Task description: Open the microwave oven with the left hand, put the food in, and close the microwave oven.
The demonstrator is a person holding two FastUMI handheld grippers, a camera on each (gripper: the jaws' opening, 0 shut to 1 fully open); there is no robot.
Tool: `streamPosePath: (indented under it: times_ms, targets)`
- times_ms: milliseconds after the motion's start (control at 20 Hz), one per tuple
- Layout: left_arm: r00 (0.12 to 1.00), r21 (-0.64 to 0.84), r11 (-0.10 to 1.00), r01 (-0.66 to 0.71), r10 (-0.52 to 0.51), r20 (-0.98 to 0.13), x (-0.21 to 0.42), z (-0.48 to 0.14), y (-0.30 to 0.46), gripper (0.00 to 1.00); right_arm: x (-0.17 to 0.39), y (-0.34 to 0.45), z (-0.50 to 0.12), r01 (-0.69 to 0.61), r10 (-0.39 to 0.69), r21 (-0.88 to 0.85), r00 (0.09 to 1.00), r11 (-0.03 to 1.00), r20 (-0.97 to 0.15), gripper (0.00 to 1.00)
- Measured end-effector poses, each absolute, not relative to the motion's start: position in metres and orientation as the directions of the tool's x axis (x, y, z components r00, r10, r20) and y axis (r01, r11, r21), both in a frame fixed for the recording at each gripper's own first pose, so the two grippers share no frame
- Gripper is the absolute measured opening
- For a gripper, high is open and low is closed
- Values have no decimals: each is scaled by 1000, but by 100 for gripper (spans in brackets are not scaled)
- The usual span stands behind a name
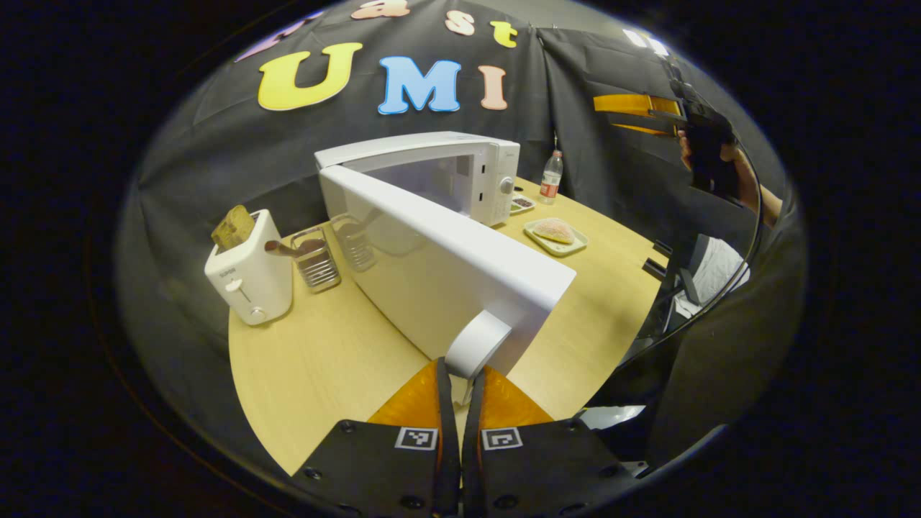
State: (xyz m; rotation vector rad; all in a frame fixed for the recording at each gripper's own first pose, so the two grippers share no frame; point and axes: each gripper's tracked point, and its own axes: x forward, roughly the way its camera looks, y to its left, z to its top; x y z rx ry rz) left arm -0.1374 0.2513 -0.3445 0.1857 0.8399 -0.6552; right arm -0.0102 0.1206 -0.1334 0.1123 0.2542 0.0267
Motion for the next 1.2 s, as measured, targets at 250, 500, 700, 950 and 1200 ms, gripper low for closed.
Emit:
streamPosePath:
  times_ms: [250, 500, 700, 950, 1200]
  targets:
    - [499, -107, 812, 574, -451, -740, -139, -343, 279, 8, -8, 127, -135, -23, 54, 124, 965, 992, -256, 98]
    - [537, -78, 847, 526, -402, -742, -141, -345, 302, 7, -8, 136, -136, -42, 72, 118, 964, 992, -258, 98]
    - [571, -55, 867, 495, -373, -732, -143, -344, 308, 7, -7, 141, -139, -60, 88, 112, 960, 992, -264, 98]
    - [611, -17, 899, 438, -311, -728, -144, -344, 316, 7, -3, 143, -141, -91, 115, 100, 956, 991, -270, 98]
    - [621, 0, 915, 402, -273, -734, -157, -347, 317, 38, 4, 139, -142, -120, 144, 103, 951, 987, -272, 98]
